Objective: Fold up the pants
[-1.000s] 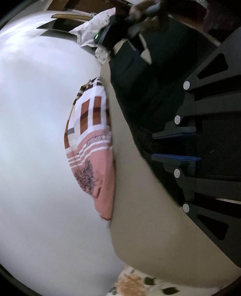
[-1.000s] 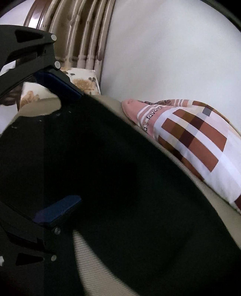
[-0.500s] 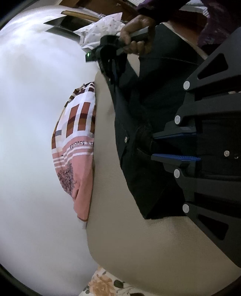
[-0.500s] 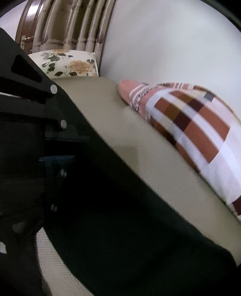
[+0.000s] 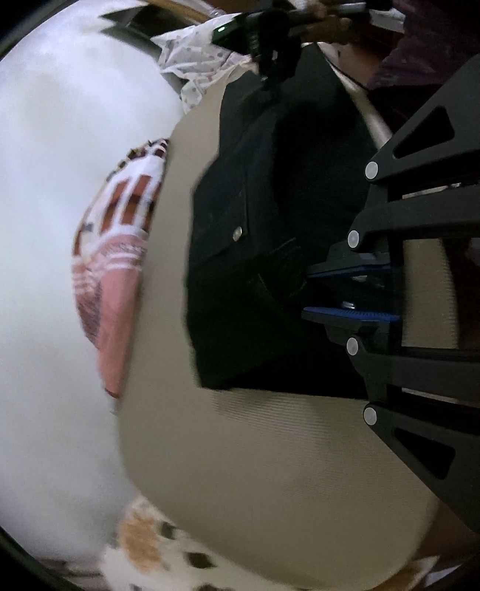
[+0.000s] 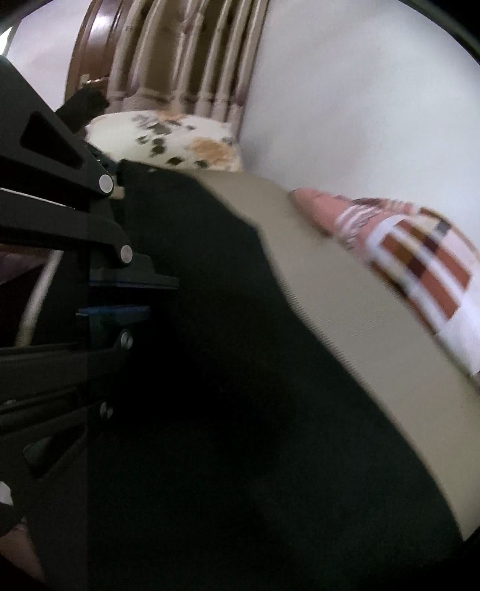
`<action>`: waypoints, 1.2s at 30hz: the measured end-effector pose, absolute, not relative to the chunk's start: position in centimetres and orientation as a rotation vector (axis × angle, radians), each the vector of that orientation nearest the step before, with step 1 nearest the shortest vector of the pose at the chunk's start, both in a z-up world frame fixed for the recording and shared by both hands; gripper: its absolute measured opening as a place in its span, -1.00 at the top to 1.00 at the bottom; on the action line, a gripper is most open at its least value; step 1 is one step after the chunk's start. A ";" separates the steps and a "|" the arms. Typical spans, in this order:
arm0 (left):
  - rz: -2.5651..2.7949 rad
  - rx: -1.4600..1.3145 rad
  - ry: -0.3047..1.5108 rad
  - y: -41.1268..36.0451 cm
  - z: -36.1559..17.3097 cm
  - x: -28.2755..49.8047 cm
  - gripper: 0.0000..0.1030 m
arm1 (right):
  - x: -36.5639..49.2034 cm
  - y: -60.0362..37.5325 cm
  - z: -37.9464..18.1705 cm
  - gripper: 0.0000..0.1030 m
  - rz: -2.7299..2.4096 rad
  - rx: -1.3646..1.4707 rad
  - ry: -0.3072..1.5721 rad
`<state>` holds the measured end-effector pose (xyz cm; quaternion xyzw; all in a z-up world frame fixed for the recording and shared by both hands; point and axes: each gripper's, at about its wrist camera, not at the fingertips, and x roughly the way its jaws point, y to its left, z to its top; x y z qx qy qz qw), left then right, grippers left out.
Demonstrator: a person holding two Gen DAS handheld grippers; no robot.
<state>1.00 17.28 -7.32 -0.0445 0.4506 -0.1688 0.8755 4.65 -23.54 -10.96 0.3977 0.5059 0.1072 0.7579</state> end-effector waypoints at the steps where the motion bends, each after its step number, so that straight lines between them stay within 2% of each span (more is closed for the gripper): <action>1: -0.338 -0.101 0.961 17.6 -8.0 0.4 0.70 | 3.7 -23.0 -11.7 0.84 0.232 0.868 1.131; 9: -0.290 -0.127 1.033 18.4 -10.0 -1.9 0.70 | 0.7 -20.7 -16.8 0.88 0.258 0.915 1.271; 12: -0.250 -0.097 1.004 18.3 -9.1 -2.5 0.70 | 0.3 -19.8 -17.0 0.87 0.316 0.911 1.254; 17: -0.243 -0.040 0.892 16.6 -5.2 -3.2 0.64 | -1.4 -25.8 -15.9 0.78 0.262 1.071 1.070; 18: -0.257 -0.037 0.883 16.1 -4.8 -3.1 0.63 | -2.0 -28.0 -15.7 0.68 0.217 1.085 1.023; 19: -0.275 -0.032 0.877 15.2 -4.3 -2.9 0.55 | -2.8 -30.2 -15.5 0.57 0.168 1.095 0.978; 21: -0.302 -0.030 0.880 13.9 -4.1 -2.4 0.26 | -4.1 -34.3 -15.1 0.48 0.079 1.119 0.886; 22: -0.317 -0.027 0.877 13.0 -4.0 -2.2 0.08 | -5.2 -37.1 -14.8 0.48 0.013 1.127 0.833; 23: -0.325 -0.024 0.874 12.4 -4.1 -2.0 -0.01 | -5.8 -38.7 -14.7 0.47 -0.012 1.136 0.800; 28: -0.367 -0.056 0.940 9.3 -5.4 0.1 -0.01 | -7.6 -46.5 -13.8 0.40 -0.113 1.132 0.681; 30: -0.379 -0.104 0.966 8.5 -6.0 0.8 -0.01 | -7.4 -48.4 -13.9 0.37 -0.137 1.116 0.672; 33: -0.377 -0.133 0.993 7.5 -6.9 1.2 -0.01 | -6.8 -50.2 -15.1 0.15 -0.144 1.168 0.699; 36: -0.370 -0.117 1.035 6.1 -7.9 1.4 -0.02 | -6.0 -49.4 -15.5 0.12 -0.085 1.202 0.697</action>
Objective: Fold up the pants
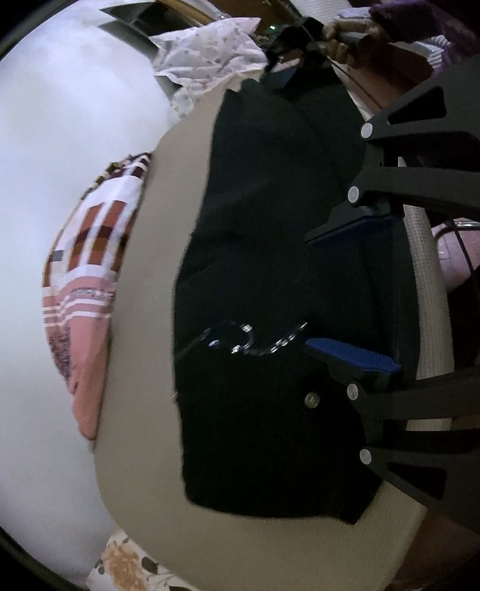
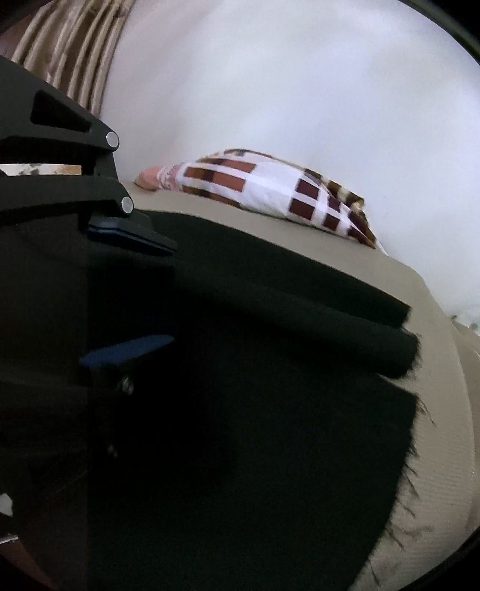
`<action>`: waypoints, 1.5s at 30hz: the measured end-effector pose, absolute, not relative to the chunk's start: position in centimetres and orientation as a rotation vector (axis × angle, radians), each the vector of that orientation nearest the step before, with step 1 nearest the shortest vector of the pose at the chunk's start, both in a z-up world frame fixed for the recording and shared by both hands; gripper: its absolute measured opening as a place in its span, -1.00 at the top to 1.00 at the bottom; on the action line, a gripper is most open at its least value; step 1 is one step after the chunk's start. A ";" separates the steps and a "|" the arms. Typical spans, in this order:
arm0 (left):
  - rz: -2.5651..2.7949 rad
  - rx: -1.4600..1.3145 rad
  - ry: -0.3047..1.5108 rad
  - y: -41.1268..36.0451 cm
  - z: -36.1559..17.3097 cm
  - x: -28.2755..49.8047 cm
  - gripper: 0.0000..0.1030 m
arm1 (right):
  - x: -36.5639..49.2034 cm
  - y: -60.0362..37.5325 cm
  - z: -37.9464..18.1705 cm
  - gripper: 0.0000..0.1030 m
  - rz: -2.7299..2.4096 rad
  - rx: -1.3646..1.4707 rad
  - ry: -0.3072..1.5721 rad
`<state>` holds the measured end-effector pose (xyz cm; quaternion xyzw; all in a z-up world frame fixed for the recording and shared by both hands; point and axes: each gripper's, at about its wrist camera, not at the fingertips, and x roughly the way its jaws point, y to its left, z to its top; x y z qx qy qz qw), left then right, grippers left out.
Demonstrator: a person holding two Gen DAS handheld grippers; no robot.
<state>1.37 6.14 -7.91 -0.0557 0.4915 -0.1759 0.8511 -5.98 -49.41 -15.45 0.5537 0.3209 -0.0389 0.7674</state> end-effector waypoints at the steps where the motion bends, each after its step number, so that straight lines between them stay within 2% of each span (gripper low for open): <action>1: -0.370 -0.112 1.042 5.9 -8.1 1.3 -0.02 | -5.9 -49.4 -15.4 0.04 -0.058 1.203 0.703; 7: -0.366 -0.093 1.068 4.7 -8.5 1.7 -0.02 | -3.4 -47.4 -15.6 -0.25 0.077 1.298 0.693; 12: -0.358 -0.066 1.055 4.1 -8.1 1.7 -0.05 | -3.3 -46.5 -15.4 -0.32 0.198 1.479 0.554; 14: -0.356 -0.060 1.058 4.1 -8.2 1.5 -0.08 | -4.0 -47.0 -14.4 -0.32 0.142 1.421 0.488; 17: -0.352 -0.055 1.070 4.3 -8.5 1.4 -0.10 | -4.3 -47.5 -13.5 -0.32 0.084 1.336 0.498; 22: -0.342 -0.071 1.099 4.5 -9.1 1.4 -0.10 | -2.9 -47.3 -14.1 -0.34 0.102 1.346 0.525; 26: -0.338 -0.081 1.100 4.7 -9.1 1.4 -0.10 | -1.2 -47.4 -13.5 -0.49 0.115 1.311 0.568; 28: -0.332 -0.070 1.100 4.7 -8.8 1.3 -0.10 | -0.9 -48.2 -12.2 -0.49 0.092 1.297 0.530; 31: -0.329 -0.054 1.085 5.0 -8.5 1.0 -0.13 | -2.5 -50.4 -6.9 -0.50 -0.019 1.144 0.356; 35: -0.314 -0.069 1.081 5.8 -8.9 1.0 -0.22 | -3.7 -49.8 -4.9 -0.55 -0.008 1.017 0.487; 38: -0.313 -0.116 1.103 6.2 -9.4 1.2 -0.22 | -5.6 -49.2 -7.9 -0.58 -0.012 1.077 0.613; 41: -0.317 -0.125 1.115 6.1 -9.7 1.1 -0.22 | -7.5 -48.8 -11.8 -0.58 0.005 1.207 0.660; 45: -0.323 -0.085 1.107 5.6 -9.4 0.6 -0.22 | -6.3 -47.5 -12.5 -0.58 0.026 1.202 0.674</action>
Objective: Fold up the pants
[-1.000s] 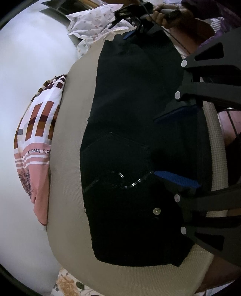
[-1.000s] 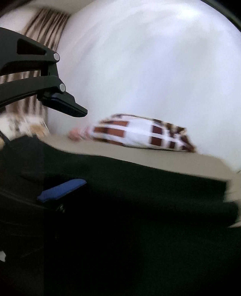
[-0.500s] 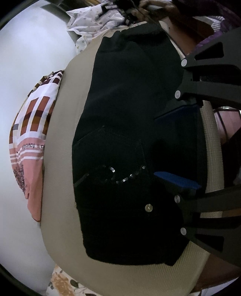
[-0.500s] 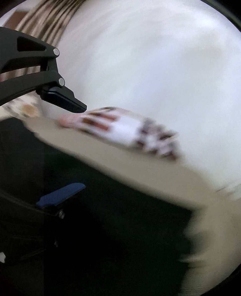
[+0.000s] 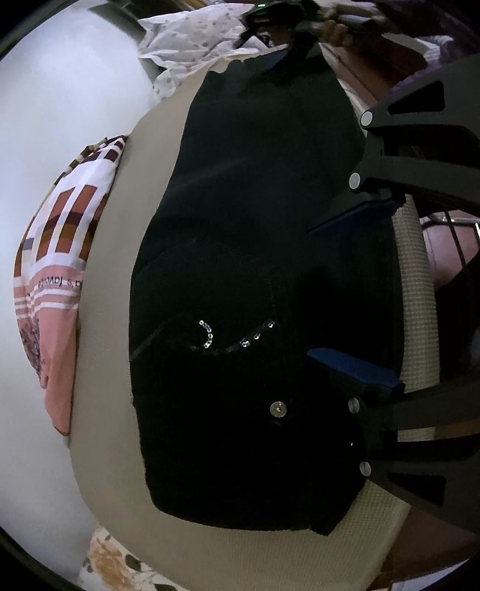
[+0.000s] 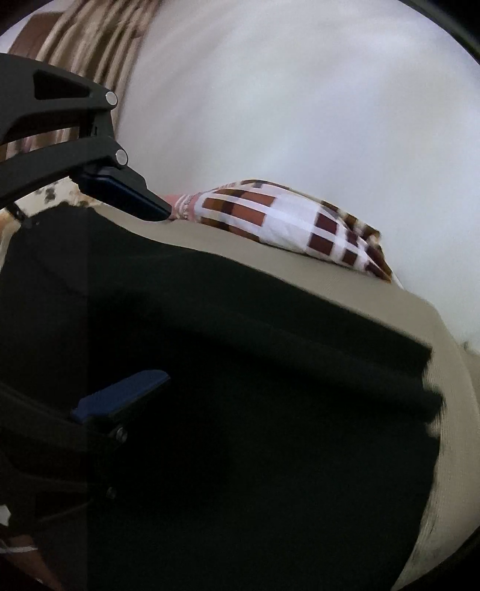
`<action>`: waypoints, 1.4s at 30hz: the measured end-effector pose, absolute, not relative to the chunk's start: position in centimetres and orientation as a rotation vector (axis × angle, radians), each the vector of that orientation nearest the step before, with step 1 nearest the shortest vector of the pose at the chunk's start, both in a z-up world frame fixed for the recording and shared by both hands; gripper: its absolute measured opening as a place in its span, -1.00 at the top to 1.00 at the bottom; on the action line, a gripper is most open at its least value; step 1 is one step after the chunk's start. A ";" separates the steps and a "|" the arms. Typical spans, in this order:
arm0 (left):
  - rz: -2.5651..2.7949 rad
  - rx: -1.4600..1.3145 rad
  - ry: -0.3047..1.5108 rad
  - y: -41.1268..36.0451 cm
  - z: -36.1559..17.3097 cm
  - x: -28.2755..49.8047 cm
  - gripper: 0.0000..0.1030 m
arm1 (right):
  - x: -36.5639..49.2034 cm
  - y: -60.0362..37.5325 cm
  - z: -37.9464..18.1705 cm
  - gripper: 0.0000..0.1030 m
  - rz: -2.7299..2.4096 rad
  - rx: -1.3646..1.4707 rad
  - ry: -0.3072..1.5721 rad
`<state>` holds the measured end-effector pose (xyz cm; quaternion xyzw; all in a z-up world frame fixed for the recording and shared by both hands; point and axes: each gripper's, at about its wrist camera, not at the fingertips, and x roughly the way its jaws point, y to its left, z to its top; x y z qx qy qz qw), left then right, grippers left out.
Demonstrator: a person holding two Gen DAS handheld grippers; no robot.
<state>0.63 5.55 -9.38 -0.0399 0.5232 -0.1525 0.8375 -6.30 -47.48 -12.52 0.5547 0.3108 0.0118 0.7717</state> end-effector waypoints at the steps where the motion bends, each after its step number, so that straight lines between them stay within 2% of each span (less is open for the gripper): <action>1: -0.323 -0.080 1.104 5.5 -9.3 0.6 -0.22 | -5.6 -46.8 -12.4 -0.58 0.035 1.181 0.699; 3: -0.320 -0.077 1.098 5.4 -9.2 0.5 -0.22 | -3.9 -45.1 -12.9 -0.59 0.060 1.166 0.765; 6: -0.321 -0.092 1.102 5.3 -9.4 0.5 -0.22 | -2.4 -41.2 -13.0 -0.72 0.148 1.135 0.821; 9: -0.323 -0.095 1.106 5.3 -9.4 0.6 -0.22 | -2.3 -38.5 -13.6 -0.77 0.222 1.181 0.806; 14: -0.324 -0.076 1.113 5.5 -9.6 0.5 -0.22 | -3.4 -40.5 -13.0 -0.75 0.118 1.226 0.637; 18: -0.304 -0.082 1.105 6.2 -9.8 0.4 -0.26 | -6.1 -44.4 -11.1 -0.75 -0.115 1.143 0.491; 22: -0.294 -0.125 1.118 6.9 -10.4 0.6 -0.27 | -6.6 -46.3 -11.2 -0.76 0.004 1.222 0.435; 27: -0.286 -0.091 1.115 6.4 -10.2 0.4 -0.27 | -6.3 -47.1 -8.7 -0.76 0.042 1.164 0.329; 31: -0.292 -0.083 1.107 6.4 -10.0 0.3 -0.27 | -5.5 -47.2 -8.8 -0.76 0.053 1.147 0.477; 35: -0.288 -0.068 1.113 6.3 -10.5 0.3 -0.28 | -5.9 -43.1 -13.2 -0.76 0.151 1.302 0.689; 36: -0.287 -0.070 1.114 6.2 -10.5 0.4 -0.28 | -5.9 -42.0 -14.3 -0.67 0.152 1.317 0.760; 38: -0.290 -0.069 1.114 6.3 -10.6 0.4 -0.30 | -5.3 -40.0 -13.3 -0.78 0.141 1.194 0.799; 40: -0.297 -0.070 1.112 6.3 -10.9 0.4 -0.34 | -4.1 -38.5 -13.5 -0.87 0.186 1.192 0.832; 42: -0.297 -0.069 1.112 6.2 -11.1 0.4 -0.35 | -2.9 -37.4 -13.8 -0.89 0.147 1.153 0.864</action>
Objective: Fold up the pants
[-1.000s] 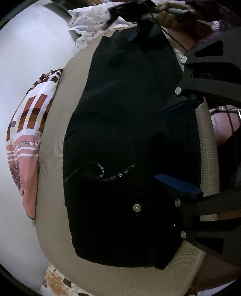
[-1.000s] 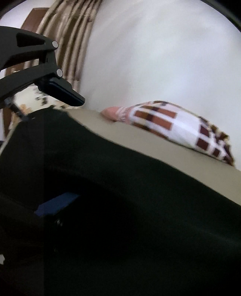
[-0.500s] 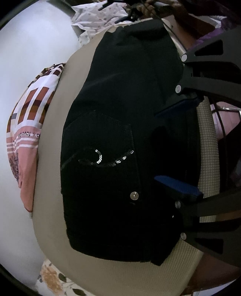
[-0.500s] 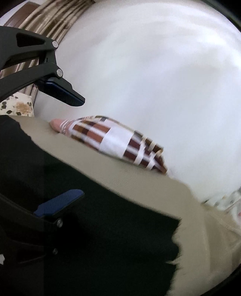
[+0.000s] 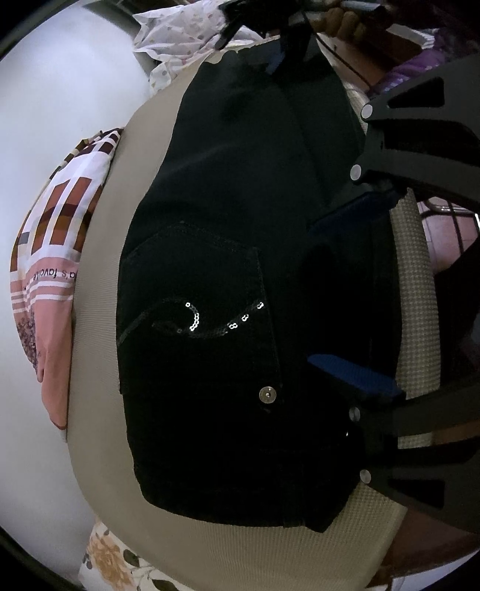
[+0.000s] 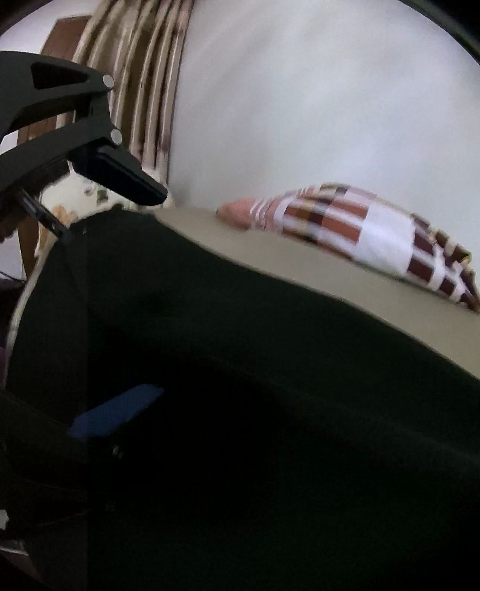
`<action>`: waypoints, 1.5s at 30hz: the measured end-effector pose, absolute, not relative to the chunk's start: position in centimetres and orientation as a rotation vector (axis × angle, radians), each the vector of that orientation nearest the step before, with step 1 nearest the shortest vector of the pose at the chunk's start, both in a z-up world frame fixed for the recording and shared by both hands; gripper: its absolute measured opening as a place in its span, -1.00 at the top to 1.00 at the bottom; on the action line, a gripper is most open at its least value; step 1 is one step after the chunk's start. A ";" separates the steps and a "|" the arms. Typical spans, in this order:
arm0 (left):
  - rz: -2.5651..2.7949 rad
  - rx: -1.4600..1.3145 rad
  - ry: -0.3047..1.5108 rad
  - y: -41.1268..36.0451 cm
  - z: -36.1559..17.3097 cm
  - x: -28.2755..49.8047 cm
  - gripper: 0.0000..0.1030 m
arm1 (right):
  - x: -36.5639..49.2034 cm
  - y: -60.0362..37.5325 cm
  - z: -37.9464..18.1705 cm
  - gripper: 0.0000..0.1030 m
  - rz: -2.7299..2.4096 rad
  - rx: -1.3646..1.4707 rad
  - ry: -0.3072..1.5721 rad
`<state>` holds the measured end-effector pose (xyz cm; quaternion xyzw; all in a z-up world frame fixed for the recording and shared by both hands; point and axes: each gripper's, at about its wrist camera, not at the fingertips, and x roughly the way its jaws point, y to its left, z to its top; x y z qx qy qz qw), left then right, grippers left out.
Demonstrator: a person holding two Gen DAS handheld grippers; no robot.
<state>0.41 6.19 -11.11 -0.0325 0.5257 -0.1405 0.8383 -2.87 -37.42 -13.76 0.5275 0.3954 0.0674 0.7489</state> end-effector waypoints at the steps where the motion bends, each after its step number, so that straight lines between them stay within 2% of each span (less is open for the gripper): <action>1: -0.296 -0.069 1.111 6.1 -11.2 0.5 -0.36 | -2.4 -37.0 -13.4 -0.90 0.132 1.110 0.853; 5: -0.301 -0.066 1.111 6.2 -11.2 0.6 -0.40 | -2.4 -37.9 -12.7 -0.90 0.028 1.018 0.719; 9: -0.310 -0.054 1.117 6.0 -11.5 0.9 -0.42 | -3.1 -40.6 -12.9 -0.87 0.087 1.181 0.575; 11: -0.312 -0.060 1.118 6.1 -11.5 1.1 -0.43 | -4.5 -41.4 -11.5 -0.87 0.080 1.166 0.489; 16: -0.314 -0.052 1.119 5.7 -11.5 1.4 -0.45 | -3.0 -42.2 -11.1 -0.87 0.086 1.191 0.440; 20: -0.311 -0.028 1.122 5.3 -11.5 1.7 -0.46 | -2.3 -44.0 -9.5 -0.87 -0.060 1.076 0.385; 26: -0.312 -0.037 1.123 5.0 -11.4 1.5 -0.54 | -2.8 -48.4 -11.3 -0.87 -0.008 1.321 0.293; 30: -0.312 -0.008 1.128 4.6 -11.5 1.6 -0.57 | -3.7 -48.8 -10.6 -0.87 -0.001 1.280 0.345; 39: -0.318 0.009 1.120 4.5 -11.5 1.2 -0.66 | -2.5 -45.5 -12.9 -0.87 0.052 1.220 0.735; 41: -0.315 0.012 1.119 4.4 -11.5 1.2 -0.66 | -1.4 -43.4 -12.5 -0.89 0.027 1.122 0.807; 45: -0.318 0.019 1.121 4.3 -11.5 1.3 -0.66 | 0.0 -40.9 -12.6 -0.88 0.035 1.122 0.778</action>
